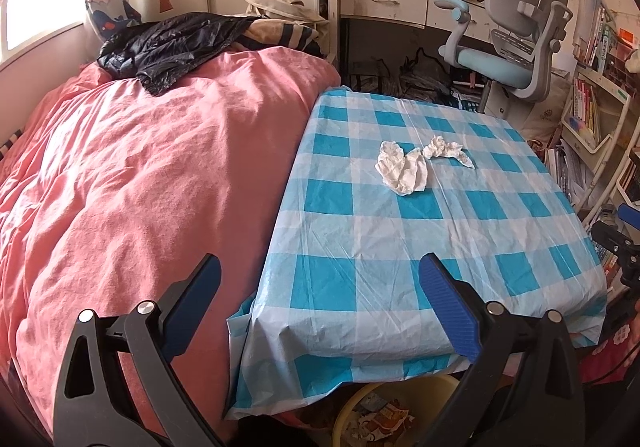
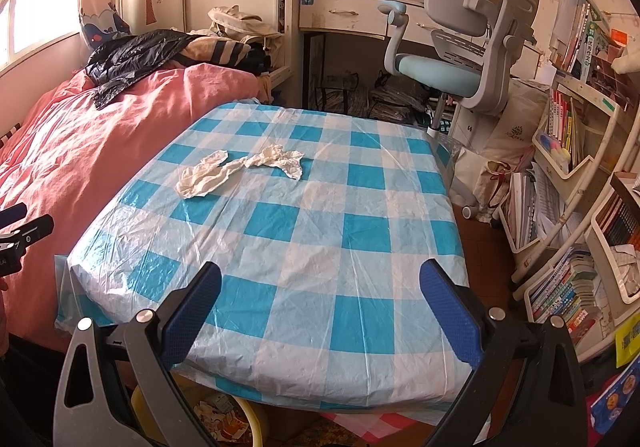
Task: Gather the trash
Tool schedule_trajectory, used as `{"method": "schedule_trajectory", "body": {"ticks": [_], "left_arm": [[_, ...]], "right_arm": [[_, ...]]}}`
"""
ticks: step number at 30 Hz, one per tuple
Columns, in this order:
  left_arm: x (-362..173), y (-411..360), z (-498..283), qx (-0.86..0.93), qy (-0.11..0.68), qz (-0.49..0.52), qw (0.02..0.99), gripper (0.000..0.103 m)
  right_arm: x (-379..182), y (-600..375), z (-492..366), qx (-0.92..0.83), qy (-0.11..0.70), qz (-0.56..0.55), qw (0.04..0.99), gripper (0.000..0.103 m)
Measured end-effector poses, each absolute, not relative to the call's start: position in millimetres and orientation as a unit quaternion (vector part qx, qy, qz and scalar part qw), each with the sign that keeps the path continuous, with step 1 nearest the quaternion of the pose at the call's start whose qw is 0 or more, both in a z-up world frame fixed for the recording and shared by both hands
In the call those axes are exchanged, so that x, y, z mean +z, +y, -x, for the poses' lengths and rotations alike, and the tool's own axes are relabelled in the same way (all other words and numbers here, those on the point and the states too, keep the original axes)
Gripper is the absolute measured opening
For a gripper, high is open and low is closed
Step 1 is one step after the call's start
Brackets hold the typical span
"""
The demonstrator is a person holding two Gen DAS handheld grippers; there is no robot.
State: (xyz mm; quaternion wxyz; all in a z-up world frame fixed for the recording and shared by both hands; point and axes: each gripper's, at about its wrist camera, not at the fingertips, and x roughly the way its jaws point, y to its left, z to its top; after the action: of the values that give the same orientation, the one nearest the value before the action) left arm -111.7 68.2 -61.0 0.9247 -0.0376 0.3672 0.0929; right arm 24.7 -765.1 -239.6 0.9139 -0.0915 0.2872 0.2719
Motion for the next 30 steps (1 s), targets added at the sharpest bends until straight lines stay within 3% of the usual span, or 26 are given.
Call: {"method": "schedule_trajectory", "body": {"ticks": [30], "left_arm": [[-57.9,62.5,116.0,0.078,0.355,0.045,0.931,0.095]], "right_arm": [[-239.8,-760.6,-22.9,0.271,0.287,0.095,0.914,0.095]]}}
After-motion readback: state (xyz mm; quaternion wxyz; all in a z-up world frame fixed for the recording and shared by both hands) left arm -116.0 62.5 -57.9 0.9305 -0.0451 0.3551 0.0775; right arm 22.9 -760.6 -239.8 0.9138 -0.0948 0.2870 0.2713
